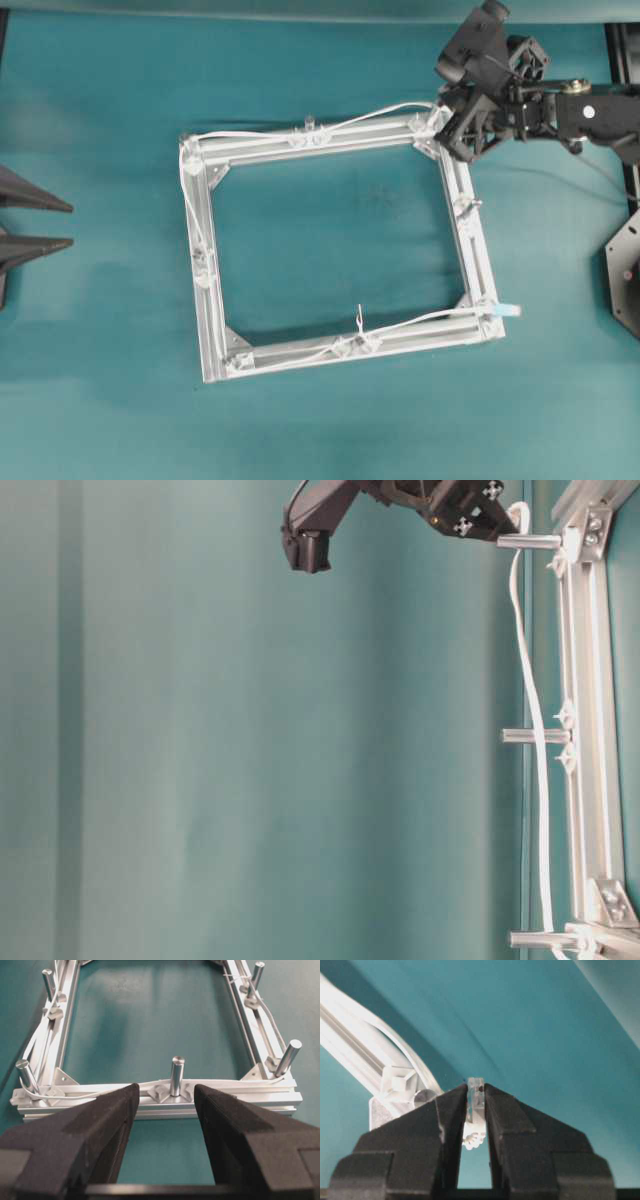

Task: Move the cable alternately left and right between 8 pins so it hooks onto each one.

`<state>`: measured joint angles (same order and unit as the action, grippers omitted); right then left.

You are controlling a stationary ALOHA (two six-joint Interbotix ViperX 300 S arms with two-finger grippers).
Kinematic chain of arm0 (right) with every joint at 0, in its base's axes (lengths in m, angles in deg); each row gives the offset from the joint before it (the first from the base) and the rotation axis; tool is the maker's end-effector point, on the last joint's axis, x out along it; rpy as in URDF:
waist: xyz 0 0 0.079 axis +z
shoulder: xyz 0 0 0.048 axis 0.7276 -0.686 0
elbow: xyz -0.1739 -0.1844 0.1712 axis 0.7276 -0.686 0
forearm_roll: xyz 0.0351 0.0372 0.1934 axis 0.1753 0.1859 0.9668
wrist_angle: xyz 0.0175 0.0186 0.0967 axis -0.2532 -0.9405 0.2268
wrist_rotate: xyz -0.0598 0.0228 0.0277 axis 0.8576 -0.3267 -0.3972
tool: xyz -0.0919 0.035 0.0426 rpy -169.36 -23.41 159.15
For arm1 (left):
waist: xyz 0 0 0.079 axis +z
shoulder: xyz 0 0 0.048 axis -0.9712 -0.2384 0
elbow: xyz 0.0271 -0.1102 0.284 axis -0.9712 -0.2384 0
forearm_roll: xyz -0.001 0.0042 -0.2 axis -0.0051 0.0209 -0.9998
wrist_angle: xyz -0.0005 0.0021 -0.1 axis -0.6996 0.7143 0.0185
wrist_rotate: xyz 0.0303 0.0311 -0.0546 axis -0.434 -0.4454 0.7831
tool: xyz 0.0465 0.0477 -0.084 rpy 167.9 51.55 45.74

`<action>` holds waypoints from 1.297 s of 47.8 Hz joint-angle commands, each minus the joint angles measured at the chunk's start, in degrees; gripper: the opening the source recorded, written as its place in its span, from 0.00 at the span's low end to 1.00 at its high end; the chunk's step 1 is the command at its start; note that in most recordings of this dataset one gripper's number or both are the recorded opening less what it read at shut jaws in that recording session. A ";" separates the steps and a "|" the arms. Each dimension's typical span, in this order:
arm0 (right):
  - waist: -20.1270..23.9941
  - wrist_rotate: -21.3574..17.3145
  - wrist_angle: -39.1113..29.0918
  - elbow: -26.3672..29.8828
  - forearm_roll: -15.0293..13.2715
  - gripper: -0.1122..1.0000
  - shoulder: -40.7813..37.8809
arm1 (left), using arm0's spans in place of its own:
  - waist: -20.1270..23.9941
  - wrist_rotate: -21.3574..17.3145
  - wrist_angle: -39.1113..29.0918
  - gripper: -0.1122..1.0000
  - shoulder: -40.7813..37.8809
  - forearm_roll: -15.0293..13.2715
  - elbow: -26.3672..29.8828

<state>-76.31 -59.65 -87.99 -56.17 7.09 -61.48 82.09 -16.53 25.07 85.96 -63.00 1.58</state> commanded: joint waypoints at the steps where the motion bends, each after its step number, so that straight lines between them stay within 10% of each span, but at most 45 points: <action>1: 0.26 -1.05 0.35 0.18 0.62 0.23 0.09 | 0.00 -0.09 0.53 0.60 -0.44 0.18 0.62; 26: 1.85 -13.71 0.35 -2.90 5.10 0.23 0.44 | 0.00 -0.09 0.53 0.60 -0.44 0.18 0.53; 47: 5.01 -21.71 0.09 -2.46 20.13 0.23 1.58 | 0.00 -0.09 0.53 0.60 -0.44 0.18 0.53; 62: 5.36 -21.97 -1.05 -2.02 23.82 0.23 1.58 | 0.00 -0.09 0.53 0.60 -0.44 0.18 0.53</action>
<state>-73.14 -81.71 -88.34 -58.54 30.03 -60.60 82.09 -16.53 25.07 85.87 -63.00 1.58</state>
